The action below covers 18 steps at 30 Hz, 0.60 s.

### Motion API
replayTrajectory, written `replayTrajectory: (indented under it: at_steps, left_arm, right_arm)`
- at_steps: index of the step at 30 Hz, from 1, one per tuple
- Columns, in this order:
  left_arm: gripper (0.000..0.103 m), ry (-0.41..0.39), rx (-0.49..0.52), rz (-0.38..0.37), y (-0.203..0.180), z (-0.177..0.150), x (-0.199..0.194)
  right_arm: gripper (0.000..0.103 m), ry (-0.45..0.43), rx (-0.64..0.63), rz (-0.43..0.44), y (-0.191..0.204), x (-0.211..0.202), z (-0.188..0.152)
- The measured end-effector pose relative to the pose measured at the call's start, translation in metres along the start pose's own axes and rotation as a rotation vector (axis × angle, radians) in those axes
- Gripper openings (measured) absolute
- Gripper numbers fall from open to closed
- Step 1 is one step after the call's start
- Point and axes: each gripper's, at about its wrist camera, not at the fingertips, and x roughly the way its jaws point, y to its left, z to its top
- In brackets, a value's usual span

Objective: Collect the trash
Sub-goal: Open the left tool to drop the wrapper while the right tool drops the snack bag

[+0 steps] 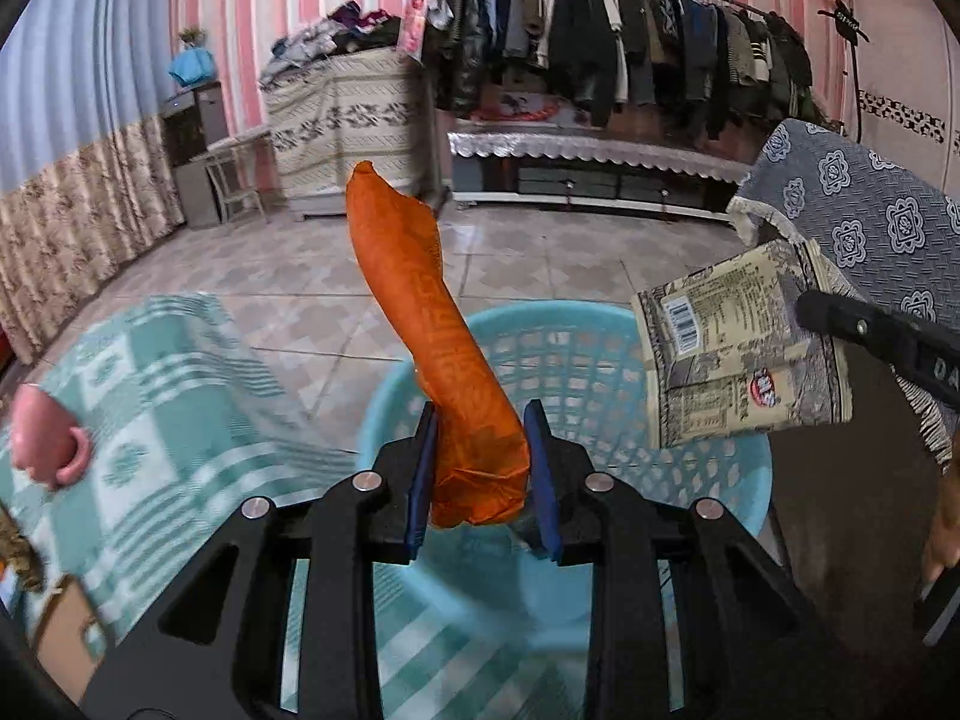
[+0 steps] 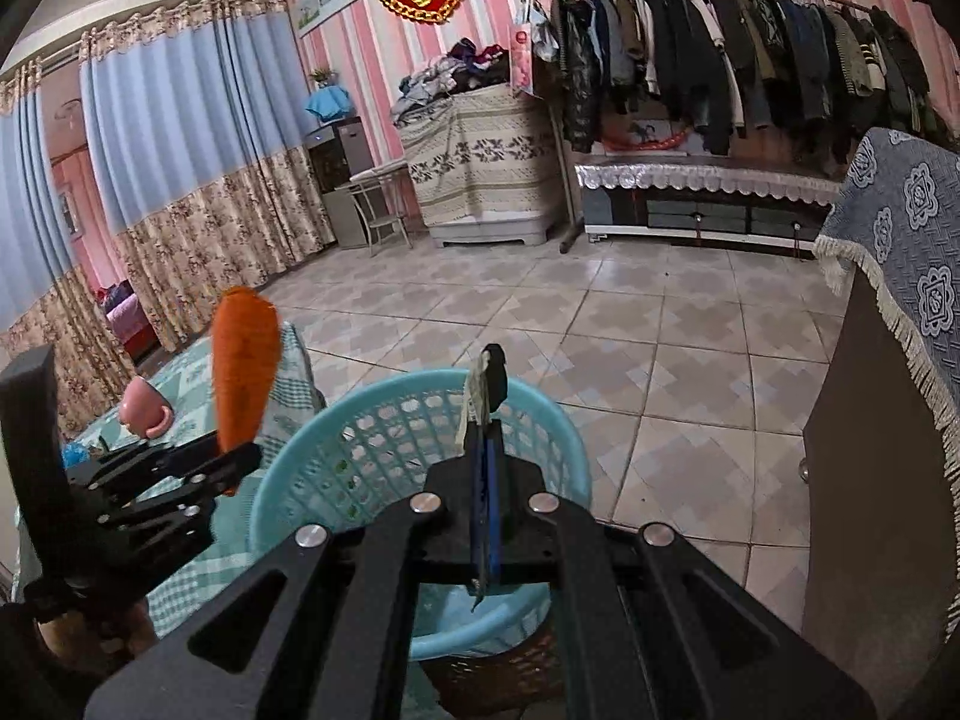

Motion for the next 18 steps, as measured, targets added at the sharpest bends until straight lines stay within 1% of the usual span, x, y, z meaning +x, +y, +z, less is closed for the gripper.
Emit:
replayTrajectory:
  at_steps: [4,6,7,9,12,13,15,18]
  left_arm:
    - [0.028,0.034,0.009,-0.02,-0.013,0.001,0.027]
    - [0.032,0.042,0.03,-0.01,-0.019,0.0,0.035]
    - [0.036,0.039,0.036,0.005,-0.02,0.0,0.038]
    - [0.062,0.03,0.036,0.019,-0.018,0.001,0.039]
    - [0.075,0.011,0.016,0.039,-0.011,0.003,0.036]
    - [0.076,0.007,0.006,0.055,-0.006,0.004,0.035]
    - [0.084,-0.011,-0.014,0.09,0.001,0.007,0.031]
    - [0.088,-0.032,-0.044,0.122,0.014,0.012,0.024]
  right_arm:
    - [0.002,0.005,0.037,-0.007,-0.012,0.005,-0.003]
    - [0.002,0.007,0.045,-0.007,-0.014,0.007,-0.004]
    - [0.002,0.01,0.042,-0.007,-0.014,0.009,-0.005]
    - [0.002,0.013,0.035,-0.005,-0.011,0.011,-0.005]
    - [0.002,0.014,0.024,-0.002,-0.006,0.015,-0.004]
    - [0.002,0.015,0.021,-0.002,-0.004,0.016,-0.004]
    - [0.002,0.019,0.019,0.0,-0.002,0.017,-0.006]
    - [0.002,0.037,0.015,0.004,0.003,0.023,-0.01]
